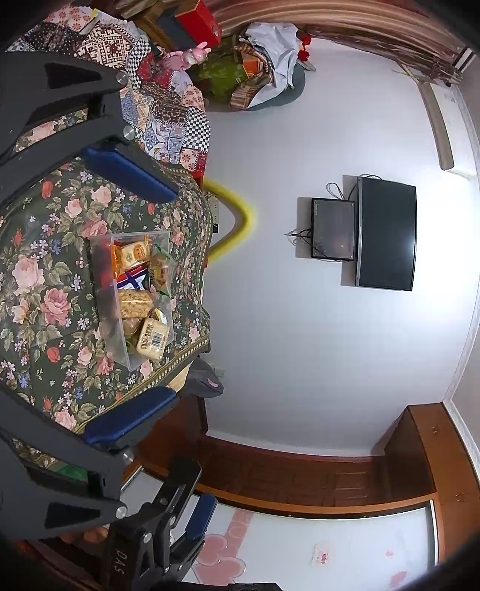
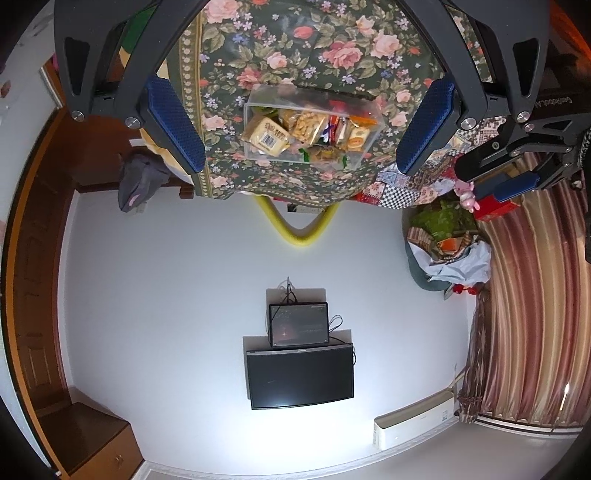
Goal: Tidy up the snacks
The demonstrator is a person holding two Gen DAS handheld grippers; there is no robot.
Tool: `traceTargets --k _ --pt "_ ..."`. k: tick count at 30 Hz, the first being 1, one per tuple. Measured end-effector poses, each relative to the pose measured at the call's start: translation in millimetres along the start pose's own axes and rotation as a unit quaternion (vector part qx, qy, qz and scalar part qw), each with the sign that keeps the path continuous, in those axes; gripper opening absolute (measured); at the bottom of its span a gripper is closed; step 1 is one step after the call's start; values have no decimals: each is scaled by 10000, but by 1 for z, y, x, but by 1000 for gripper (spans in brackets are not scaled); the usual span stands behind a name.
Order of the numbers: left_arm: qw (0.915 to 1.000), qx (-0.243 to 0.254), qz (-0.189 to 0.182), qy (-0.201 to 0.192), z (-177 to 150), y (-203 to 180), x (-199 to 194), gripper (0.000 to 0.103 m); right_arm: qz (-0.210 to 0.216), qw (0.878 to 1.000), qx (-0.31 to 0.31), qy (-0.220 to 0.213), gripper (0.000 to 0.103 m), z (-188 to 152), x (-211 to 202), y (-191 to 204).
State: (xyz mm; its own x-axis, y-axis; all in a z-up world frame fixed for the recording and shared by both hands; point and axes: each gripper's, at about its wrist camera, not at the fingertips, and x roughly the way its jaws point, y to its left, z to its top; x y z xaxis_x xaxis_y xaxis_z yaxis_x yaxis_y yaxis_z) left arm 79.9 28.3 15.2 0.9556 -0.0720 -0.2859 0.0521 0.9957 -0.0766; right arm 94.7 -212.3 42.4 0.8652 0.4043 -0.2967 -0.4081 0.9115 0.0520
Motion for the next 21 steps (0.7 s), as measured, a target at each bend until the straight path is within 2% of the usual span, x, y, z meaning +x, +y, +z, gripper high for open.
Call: traceTargets --k 21 --pt "9999 1 -39 95 -3 -2 1 101 -68 10000 46 -15 103 0 2 -1"
